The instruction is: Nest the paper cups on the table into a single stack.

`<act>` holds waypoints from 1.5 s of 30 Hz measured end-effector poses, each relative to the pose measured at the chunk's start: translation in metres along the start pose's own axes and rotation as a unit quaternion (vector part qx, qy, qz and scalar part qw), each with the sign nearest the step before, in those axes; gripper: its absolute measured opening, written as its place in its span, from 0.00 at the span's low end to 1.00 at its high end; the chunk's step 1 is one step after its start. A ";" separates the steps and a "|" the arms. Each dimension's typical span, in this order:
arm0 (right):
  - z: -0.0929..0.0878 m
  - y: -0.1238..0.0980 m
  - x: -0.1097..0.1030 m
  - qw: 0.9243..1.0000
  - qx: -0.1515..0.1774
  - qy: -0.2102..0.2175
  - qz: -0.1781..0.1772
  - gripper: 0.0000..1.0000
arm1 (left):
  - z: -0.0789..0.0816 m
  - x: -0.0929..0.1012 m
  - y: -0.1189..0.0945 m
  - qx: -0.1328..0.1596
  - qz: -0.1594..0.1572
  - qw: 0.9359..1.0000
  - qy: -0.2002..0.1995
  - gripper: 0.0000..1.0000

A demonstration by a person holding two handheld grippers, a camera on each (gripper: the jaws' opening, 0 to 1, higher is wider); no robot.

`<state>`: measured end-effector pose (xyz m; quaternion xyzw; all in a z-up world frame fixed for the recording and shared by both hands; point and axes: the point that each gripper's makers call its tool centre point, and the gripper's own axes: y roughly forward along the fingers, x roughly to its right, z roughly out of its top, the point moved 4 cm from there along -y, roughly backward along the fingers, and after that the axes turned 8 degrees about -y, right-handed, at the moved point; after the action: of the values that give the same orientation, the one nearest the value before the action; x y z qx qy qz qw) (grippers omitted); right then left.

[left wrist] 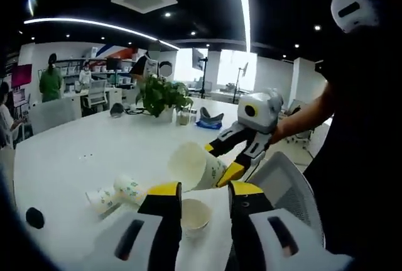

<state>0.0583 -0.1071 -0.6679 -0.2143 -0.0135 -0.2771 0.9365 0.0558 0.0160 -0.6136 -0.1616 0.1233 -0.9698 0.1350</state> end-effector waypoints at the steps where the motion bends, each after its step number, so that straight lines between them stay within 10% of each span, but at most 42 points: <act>1: 0.000 0.000 -0.001 1.000 0.000 -0.002 0.001 0.36 | 0.000 0.001 0.002 -0.002 -0.003 1.000 0.000 0.27; 32: 0.010 0.011 -0.030 0.990 -0.001 -0.138 0.040 0.36 | -0.014 0.016 0.017 -0.045 -0.080 0.996 0.005 0.02; 45: 0.010 0.010 -0.027 0.993 0.010 -0.114 0.017 0.46 | -0.014 0.022 0.016 -0.045 -0.092 0.995 0.011 0.00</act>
<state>0.0418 -0.0815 -0.6667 -0.2350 -0.1192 -0.2349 0.9356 0.0348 -0.0026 -0.6245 -0.1676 0.1532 -0.9732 0.0365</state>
